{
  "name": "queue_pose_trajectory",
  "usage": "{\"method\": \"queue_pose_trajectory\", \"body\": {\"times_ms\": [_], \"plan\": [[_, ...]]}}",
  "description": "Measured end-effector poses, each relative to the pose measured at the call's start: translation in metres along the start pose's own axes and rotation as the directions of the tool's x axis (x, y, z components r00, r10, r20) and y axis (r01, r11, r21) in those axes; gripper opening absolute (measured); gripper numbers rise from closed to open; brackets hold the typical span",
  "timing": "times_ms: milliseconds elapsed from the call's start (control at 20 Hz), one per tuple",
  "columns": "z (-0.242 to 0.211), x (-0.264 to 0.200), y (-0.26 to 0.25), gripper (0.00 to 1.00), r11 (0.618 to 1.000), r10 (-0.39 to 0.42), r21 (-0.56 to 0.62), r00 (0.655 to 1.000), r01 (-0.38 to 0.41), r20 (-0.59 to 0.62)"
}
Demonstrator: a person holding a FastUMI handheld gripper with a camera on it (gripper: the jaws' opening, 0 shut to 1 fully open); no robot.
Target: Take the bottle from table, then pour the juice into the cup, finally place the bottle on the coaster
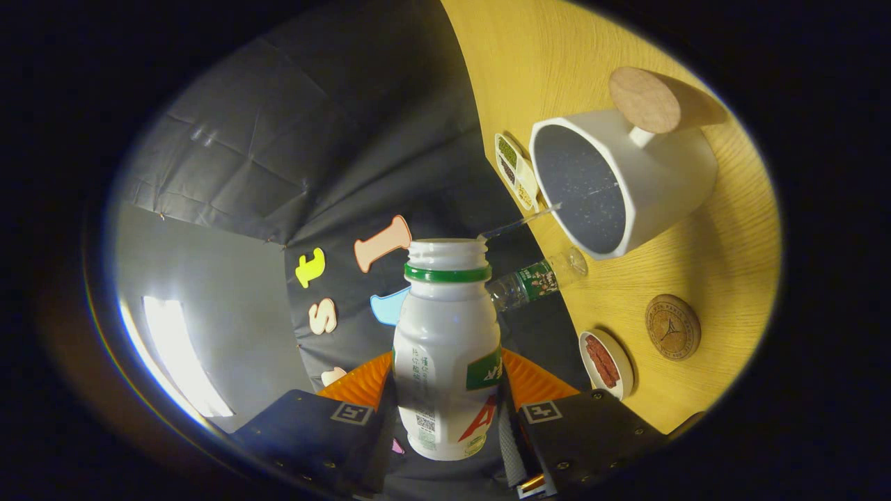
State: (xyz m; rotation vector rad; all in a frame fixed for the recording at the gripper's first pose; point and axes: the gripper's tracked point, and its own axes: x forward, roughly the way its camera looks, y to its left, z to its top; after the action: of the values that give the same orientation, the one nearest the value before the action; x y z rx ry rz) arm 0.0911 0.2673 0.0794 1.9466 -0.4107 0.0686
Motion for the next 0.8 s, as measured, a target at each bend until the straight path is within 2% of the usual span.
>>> {"method": "queue_pose_trajectory", "body": {"times_ms": [800], "plan": [[0.0054,-0.0003,0.0028,0.63,0.993,0.018,0.119,0.999,-0.023,0.038]]}}
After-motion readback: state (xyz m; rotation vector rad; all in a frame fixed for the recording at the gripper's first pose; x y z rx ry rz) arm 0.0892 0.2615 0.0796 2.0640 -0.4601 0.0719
